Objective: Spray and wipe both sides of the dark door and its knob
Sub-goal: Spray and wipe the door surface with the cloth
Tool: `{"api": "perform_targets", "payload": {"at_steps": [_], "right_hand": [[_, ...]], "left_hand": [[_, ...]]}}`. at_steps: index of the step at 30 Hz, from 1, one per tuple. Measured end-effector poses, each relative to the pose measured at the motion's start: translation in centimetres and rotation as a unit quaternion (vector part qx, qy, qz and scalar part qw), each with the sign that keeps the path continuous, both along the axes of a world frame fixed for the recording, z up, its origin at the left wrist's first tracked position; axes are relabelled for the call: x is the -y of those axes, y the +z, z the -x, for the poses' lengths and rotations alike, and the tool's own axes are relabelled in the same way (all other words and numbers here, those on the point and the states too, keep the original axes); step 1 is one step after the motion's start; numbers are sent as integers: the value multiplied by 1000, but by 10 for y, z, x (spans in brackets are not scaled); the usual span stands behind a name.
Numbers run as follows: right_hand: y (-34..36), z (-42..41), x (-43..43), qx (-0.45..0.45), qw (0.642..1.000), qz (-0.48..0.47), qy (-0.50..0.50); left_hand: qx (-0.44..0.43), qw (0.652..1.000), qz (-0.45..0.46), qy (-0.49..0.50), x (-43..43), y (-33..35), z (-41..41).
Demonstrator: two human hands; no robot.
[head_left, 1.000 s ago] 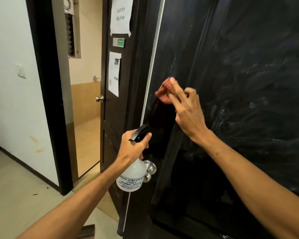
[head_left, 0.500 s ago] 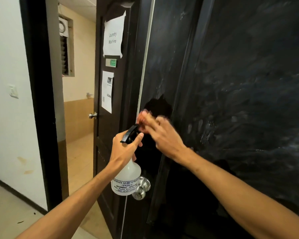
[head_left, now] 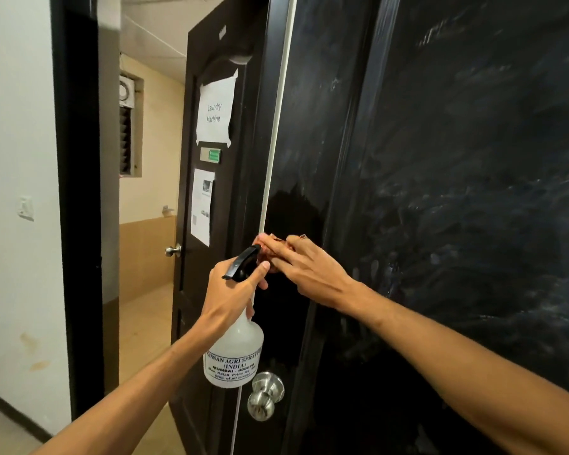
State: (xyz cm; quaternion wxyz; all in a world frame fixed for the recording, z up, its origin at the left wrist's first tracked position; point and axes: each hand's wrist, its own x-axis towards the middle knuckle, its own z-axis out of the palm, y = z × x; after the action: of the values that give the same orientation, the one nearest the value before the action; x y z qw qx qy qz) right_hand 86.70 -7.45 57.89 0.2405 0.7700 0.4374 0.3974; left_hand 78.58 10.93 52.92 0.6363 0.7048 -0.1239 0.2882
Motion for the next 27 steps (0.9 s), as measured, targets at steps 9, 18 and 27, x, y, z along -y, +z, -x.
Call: {"api": "perform_targets", "payload": {"at_steps": [9, 18, 27], "right_hand": [[114, -10, 6, 46, 957, -285, 12], [137, -13, 20, 53, 969, -240, 8], [104, -15, 9, 25, 999, -16, 30]], "left_hand": [[6, 1000, -4, -19, 14, 55, -17], [-5, 999, 17, -42, 15, 88, -23], [27, 998, 46, -41, 5, 118, -30]]}}
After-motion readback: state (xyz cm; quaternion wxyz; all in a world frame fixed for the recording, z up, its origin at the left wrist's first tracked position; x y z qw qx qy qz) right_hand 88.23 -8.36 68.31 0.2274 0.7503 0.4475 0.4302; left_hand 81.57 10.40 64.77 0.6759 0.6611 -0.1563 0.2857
